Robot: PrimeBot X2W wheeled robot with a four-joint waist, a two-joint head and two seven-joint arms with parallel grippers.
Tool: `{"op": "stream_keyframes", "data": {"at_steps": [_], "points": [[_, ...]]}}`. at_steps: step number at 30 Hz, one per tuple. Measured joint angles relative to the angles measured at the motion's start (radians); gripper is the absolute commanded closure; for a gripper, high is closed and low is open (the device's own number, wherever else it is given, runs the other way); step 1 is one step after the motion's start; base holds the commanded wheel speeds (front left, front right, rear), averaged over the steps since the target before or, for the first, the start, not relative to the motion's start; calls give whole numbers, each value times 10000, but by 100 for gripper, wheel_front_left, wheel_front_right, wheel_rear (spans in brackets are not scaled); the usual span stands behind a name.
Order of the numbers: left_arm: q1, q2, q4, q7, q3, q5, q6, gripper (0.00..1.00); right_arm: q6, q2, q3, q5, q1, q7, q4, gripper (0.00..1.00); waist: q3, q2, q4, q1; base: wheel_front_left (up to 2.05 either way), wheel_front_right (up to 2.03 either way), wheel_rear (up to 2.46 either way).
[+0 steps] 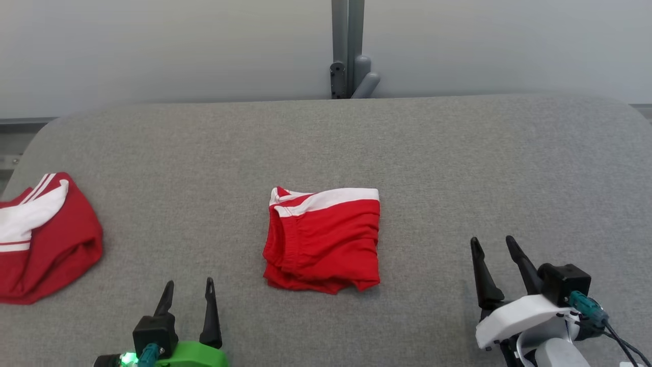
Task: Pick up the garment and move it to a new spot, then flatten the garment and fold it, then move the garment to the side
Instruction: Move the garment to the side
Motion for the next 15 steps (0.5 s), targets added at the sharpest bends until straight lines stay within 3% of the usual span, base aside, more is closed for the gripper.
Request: {"op": "stream_keyframes", "data": {"at_steps": [15], "points": [[-416, 2, 151, 0, -604, -90, -96, 0, 4, 29, 2615, 2882, -1549, 0, 2284, 0, 898, 0, 1869, 0, 0, 0, 0]]}}
